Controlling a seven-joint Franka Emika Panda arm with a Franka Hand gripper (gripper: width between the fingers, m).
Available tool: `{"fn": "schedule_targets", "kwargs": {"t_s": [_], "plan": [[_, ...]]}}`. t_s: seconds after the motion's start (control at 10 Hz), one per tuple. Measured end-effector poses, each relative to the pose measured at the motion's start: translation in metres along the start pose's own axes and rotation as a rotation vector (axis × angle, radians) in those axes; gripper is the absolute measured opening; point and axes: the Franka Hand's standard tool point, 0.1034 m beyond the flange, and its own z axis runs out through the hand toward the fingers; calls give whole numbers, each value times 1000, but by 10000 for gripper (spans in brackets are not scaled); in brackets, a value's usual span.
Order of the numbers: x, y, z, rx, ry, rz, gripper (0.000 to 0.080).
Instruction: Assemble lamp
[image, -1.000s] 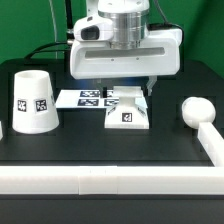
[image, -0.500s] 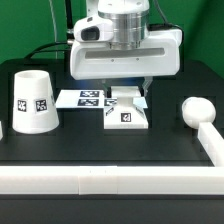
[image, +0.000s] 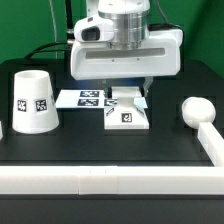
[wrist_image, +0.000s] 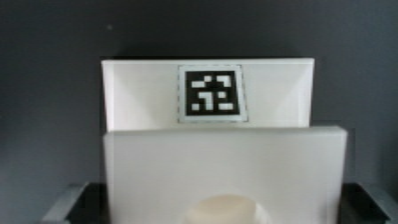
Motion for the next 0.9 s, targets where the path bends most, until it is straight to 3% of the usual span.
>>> {"fn": "schedule_targets", "kwargs": {"t_s": [0.4,0.7,0.9], "plan": [[64,-16,-6,10,49,-18,534],[114,-38,-10,20,77,-7,534],[138,-50,-12,27,106,16,534]]}}
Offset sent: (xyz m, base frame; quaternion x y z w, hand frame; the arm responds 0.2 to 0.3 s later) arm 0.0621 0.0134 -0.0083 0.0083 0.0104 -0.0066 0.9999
